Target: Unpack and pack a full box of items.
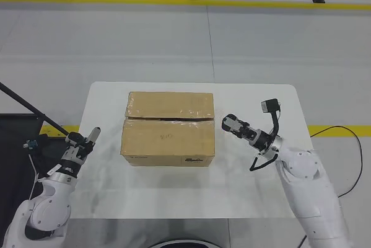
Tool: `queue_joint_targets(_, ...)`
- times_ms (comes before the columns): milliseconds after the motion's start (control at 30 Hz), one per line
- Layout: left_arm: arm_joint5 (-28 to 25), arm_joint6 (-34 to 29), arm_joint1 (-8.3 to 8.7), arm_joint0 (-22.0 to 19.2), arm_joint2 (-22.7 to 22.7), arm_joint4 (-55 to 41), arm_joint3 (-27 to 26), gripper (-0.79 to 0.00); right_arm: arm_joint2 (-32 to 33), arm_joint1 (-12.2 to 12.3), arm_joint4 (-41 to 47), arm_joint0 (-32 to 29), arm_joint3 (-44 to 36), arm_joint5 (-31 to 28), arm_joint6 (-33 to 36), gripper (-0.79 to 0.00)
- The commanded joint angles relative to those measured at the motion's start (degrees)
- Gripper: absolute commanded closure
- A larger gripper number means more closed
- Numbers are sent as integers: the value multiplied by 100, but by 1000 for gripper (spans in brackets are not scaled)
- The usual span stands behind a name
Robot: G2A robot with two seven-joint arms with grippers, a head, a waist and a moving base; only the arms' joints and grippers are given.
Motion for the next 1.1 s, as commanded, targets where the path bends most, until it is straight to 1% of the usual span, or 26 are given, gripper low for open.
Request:
queue_joint_targets(0,0,0,0,0,0,0,0,-785,-105,-13,42,80,82,34,55,-785)
queue_joint_targets(67,0,0,0,0,0,0,0,-785,-203,-26,48,154,166,98,70,-785)
queue_joint_targets(300,0,0,0,0,0,0,0,-785,-389,-57,328,270,306,-5,155,-785)
queue_joint_targets(533,0,0,0,0,0,0,0,-785,-335,-48,886,224,208,-184,342,-785)
queue_joint_targets(700,-19,-8,-3,-11,14,-45,7,-785,-253,-22,1440,143,74,-306,714,-785)
queue_joint_targets(1067,-470,42,-20,-39,-2,-422,-50,-785,-85,77,2372,-178,-479,-356,1871,-785)
